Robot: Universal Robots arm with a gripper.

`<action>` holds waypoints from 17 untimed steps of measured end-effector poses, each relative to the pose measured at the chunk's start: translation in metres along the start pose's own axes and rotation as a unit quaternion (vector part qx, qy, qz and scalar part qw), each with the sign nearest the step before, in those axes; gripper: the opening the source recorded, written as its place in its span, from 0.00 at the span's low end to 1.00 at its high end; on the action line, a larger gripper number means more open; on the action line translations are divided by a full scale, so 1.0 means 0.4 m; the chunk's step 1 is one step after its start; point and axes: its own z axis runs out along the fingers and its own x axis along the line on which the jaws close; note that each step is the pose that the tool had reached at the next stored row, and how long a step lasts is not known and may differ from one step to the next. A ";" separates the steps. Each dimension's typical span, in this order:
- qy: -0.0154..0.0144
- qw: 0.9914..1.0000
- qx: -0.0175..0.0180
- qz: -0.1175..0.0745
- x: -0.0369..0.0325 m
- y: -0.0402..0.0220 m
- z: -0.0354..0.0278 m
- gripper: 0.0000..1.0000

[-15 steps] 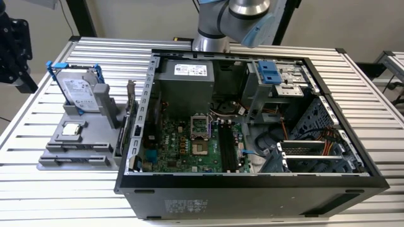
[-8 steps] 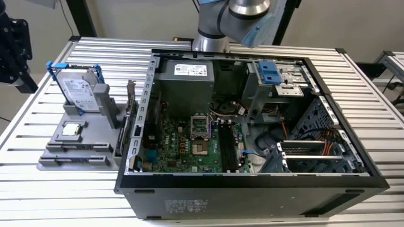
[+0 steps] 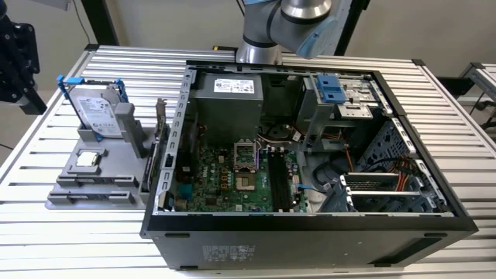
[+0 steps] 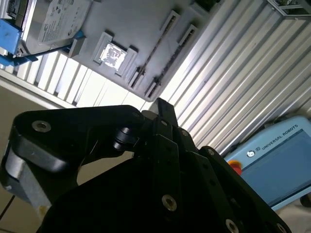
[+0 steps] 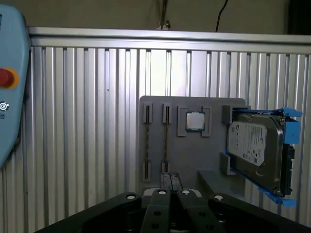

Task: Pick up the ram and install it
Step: 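Pick up the ram and move it above insertion slot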

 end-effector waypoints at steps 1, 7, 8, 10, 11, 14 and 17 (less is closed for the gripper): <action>0.000 1.000 0.000 0.000 0.000 0.000 0.000 0.00; 0.000 1.000 0.001 0.000 0.000 0.000 0.000 1.00; 0.000 1.000 0.001 0.000 0.000 0.000 0.000 1.00; 0.000 1.000 0.001 0.000 0.000 0.000 0.000 1.00; 0.000 1.000 0.001 0.000 0.000 0.000 0.000 1.00; 0.000 1.000 0.002 0.000 0.000 0.000 0.000 1.00; 0.000 1.000 0.002 0.000 0.000 0.000 0.000 1.00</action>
